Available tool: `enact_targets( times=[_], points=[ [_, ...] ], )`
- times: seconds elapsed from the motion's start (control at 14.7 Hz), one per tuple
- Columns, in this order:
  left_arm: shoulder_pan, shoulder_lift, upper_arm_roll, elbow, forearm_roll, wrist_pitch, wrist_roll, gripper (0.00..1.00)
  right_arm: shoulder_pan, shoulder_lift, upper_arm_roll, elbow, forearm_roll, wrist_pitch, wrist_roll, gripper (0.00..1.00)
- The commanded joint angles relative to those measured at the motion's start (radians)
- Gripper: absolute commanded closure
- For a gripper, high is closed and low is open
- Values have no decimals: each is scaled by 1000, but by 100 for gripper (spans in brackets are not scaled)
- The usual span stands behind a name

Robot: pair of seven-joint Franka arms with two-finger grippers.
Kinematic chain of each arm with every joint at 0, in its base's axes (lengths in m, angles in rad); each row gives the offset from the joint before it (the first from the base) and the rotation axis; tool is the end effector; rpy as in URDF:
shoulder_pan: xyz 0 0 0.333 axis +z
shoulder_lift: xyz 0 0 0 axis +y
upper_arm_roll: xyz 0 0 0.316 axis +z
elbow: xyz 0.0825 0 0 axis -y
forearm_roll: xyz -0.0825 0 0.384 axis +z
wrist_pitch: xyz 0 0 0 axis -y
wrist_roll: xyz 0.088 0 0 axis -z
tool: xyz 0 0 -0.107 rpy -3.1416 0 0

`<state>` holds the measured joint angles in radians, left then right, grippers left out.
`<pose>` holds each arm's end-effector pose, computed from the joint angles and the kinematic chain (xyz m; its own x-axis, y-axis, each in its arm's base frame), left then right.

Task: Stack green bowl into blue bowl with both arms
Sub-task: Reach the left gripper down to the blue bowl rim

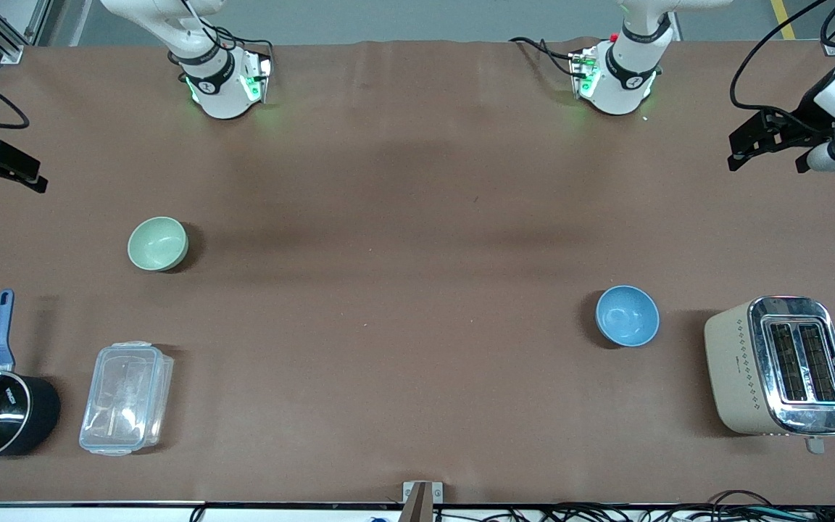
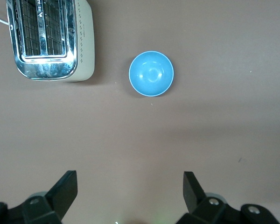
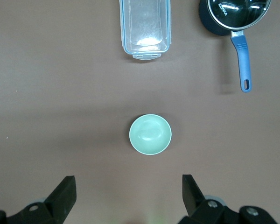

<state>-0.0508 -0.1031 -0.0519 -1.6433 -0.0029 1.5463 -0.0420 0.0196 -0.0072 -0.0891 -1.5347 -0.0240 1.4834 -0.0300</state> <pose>0.5166 -0.0551 0.6435 0.9982 -0.0605 0.0061 -0.0605 -0.9982 -0.0022 0.5420 -0.0407 0.6379 0.9981 -0.0415 -0.0448 -0.0405 -0.9989 0.0220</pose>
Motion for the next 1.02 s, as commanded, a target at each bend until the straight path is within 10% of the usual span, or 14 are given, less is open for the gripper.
enact_targets(
  times=[0.0, 0.41, 0.95],
  points=[
    [-3, 11, 4, 23, 6, -2, -1, 0, -9, -10, 5, -2, 3, -8, -4, 0],
    [0, 117, 4, 59, 23, 29, 14, 0, -9, -10, 3, -5, 3, -9, -4, 0],
    [17, 264, 4, -145, 64, 457, 14, 0, -75, -4, 3, -33, 4, 9, -76, 0]
  ],
)
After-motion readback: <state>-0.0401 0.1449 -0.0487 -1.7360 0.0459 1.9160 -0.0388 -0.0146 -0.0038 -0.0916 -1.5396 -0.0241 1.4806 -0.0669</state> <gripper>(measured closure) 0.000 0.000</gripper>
